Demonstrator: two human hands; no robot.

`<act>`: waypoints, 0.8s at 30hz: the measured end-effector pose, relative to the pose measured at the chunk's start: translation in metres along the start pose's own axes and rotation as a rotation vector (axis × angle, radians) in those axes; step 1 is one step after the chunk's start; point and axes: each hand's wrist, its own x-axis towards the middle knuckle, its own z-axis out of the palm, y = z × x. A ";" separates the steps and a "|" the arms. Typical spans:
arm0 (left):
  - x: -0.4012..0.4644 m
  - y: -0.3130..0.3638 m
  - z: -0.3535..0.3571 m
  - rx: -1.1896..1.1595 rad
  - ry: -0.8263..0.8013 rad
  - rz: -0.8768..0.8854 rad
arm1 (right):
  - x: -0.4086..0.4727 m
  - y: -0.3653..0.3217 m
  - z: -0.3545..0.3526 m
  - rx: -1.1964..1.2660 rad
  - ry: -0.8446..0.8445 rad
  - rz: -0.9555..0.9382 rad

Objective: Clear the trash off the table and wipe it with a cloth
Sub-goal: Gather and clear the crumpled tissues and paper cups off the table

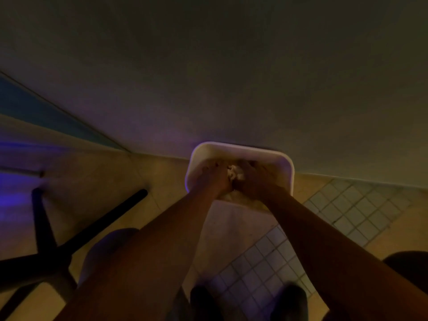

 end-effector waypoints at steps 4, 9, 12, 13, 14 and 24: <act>0.006 0.007 -0.008 -0.117 -0.026 0.016 | 0.010 0.006 -0.001 -0.115 -0.022 0.012; -0.011 0.012 -0.015 -0.068 -0.069 0.059 | 0.030 0.034 0.019 -0.189 -0.114 0.012; -0.036 0.016 -0.030 -0.026 -0.004 0.068 | -0.012 0.010 -0.018 -0.139 -0.114 0.020; -0.048 0.018 -0.037 -0.036 -0.003 0.082 | -0.025 0.003 -0.030 -0.124 -0.106 0.028; -0.062 0.023 -0.044 -0.054 -0.008 0.091 | -0.038 -0.003 -0.041 -0.101 -0.092 0.024; -0.224 0.071 -0.144 -0.168 0.008 0.114 | -0.180 -0.078 -0.167 -0.055 -0.112 0.055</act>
